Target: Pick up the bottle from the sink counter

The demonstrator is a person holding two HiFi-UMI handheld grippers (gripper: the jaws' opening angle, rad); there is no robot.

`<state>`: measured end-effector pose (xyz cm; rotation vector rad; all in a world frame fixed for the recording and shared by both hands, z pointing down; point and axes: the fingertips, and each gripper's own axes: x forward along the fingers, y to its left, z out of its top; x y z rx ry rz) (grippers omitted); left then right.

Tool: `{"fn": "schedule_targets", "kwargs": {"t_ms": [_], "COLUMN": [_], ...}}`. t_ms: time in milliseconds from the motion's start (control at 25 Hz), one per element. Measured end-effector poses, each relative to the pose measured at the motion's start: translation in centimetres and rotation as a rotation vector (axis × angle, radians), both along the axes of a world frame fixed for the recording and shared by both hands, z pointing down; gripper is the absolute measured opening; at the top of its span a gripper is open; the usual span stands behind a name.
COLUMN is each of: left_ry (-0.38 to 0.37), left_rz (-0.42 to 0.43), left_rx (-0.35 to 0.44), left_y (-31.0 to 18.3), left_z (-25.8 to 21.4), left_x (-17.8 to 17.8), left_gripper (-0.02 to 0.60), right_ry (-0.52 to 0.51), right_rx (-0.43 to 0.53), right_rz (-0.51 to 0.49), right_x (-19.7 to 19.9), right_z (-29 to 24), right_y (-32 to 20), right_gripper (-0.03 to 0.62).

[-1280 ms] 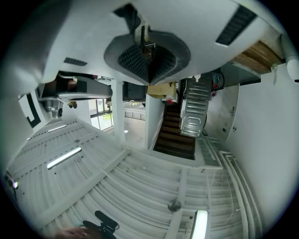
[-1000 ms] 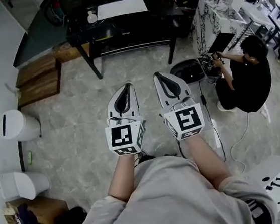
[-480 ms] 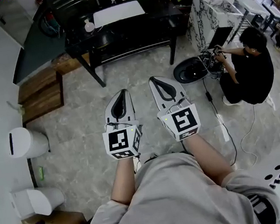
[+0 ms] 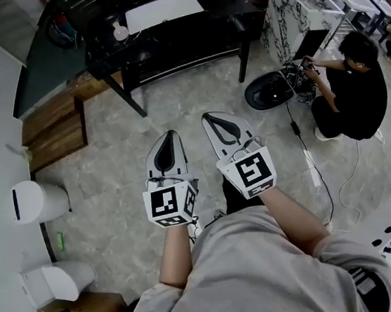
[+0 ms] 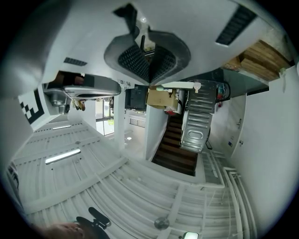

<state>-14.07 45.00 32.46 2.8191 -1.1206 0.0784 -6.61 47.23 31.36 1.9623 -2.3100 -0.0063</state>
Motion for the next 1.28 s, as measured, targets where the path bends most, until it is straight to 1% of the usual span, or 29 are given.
{"fn": "schedule_targets", "kwargs": {"t_ms": [120, 240, 400, 520, 720, 960, 1120, 1280], "left_ry": [-0.012, -0.019, -0.021, -0.022, -0.054, -0.103, -0.123, -0.14], "left_rz": [-0.027, -0.074, -0.121, -0.138, -0.125, -0.118, -0.136, -0.157], "left_rx": [-0.009, -0.028, -0.046, -0.066, -0.106, -0.165, -0.198, -0.19], "left_y": [-3.3, -8.3, -15.3, -20.6, -27.6, -32.0, -34.5, -37.3], "left_z": [1.0, 2.1, 2.0, 2.2, 4.1, 6.7, 7.8, 7.5], "left_x": [0.6, 1.3, 3.5, 6.1, 11.8, 16.2, 17.0, 17.0], "left_gripper": [0.012, 0.012, 0.012, 0.012, 0.012, 0.012, 0.012, 0.012], "right_ry": [-0.001, -0.003, -0.008, -0.031, -0.053, -0.045, -0.063, -0.08], "right_rx": [-0.025, -0.036, -0.056, -0.082, -0.124, -0.167, -0.16, -0.148], "right_rz": [-0.003, -0.025, -0.039, -0.043, -0.075, -0.136, -0.165, -0.213], "right_x": [1.6, 3.2, 6.8, 10.0, 14.8, 18.4, 19.3, 18.9], "right_z": [1.5, 2.5, 2.7, 3.1, 5.4, 7.6, 7.5, 6.9], "right_y": [-3.9, -9.1, -16.5, -22.0, -29.6, -35.7, -39.3, -41.2], "right_gripper": [0.009, 0.009, 0.009, 0.009, 0.009, 0.009, 0.009, 0.009]}}
